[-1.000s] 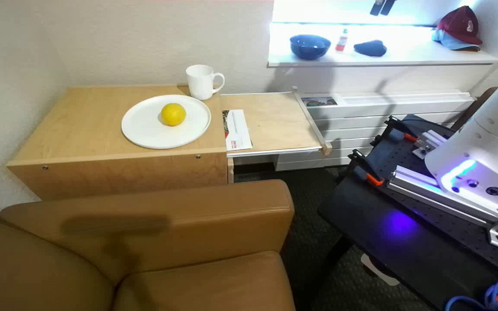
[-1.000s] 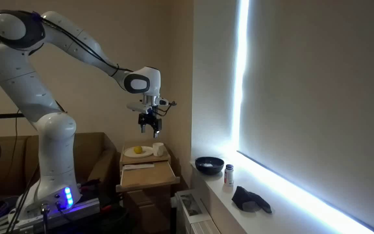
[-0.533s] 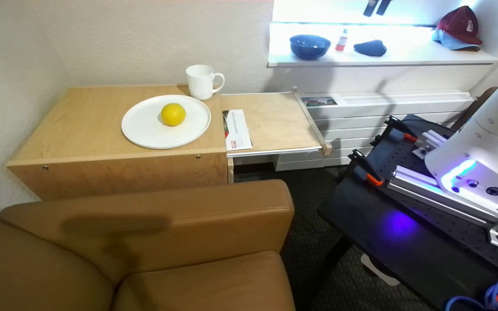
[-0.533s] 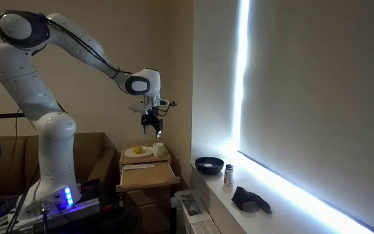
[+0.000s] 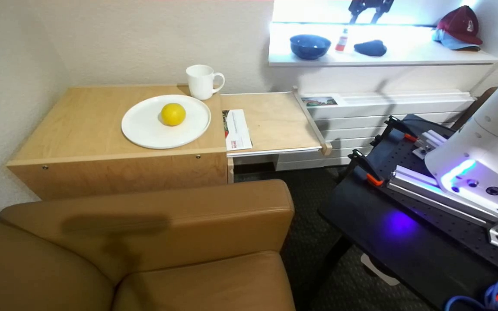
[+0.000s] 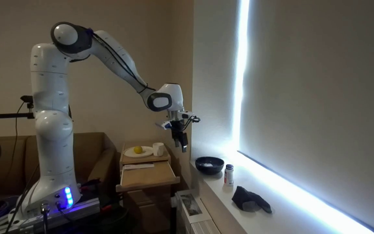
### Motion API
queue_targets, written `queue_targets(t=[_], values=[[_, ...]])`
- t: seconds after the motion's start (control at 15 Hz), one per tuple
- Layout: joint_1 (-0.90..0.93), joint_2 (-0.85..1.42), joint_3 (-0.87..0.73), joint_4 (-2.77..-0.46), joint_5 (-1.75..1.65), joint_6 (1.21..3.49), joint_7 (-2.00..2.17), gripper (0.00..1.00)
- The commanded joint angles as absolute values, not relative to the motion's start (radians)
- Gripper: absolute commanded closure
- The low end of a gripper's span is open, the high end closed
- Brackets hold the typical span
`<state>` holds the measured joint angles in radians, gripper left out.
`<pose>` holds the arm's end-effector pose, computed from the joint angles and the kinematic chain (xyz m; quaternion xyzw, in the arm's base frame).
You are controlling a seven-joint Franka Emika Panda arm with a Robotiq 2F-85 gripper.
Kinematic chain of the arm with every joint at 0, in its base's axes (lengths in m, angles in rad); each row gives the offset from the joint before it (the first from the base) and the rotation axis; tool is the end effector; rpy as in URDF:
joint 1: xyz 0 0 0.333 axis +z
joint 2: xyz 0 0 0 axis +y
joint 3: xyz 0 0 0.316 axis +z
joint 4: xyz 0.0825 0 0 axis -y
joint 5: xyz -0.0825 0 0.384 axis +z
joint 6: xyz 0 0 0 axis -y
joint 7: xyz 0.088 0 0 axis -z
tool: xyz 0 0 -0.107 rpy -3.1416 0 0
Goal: Take the sock from the windowsill and put it on the pullout table
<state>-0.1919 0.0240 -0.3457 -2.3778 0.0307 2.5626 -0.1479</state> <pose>0.4411 -0.2635 0.3281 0.9755 -0.2045 0.0781 0.0222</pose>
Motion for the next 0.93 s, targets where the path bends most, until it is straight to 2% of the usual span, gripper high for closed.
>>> queue_targets(t=[0.0, 0.07, 0.13, 0.4, 0.87], values=[[-0.3, 0.17, -0.368, -2.177, 0.128, 2.523, -0.138, 0.0], [-0.323, 0.181, -0.373, -2.132, 0.139, 2.488, -0.108, 0.0], [-0.307, 0.124, -0.35, -2.236, 0.098, 2.547, -0.133, 0.0], [-0.343, 0.165, -0.359, -2.149, 0.117, 2.509, -0.116, 0.0], [-0.439, 0.47, -0.366, -1.749, 0.283, 2.38, 0.171, 0.0]])
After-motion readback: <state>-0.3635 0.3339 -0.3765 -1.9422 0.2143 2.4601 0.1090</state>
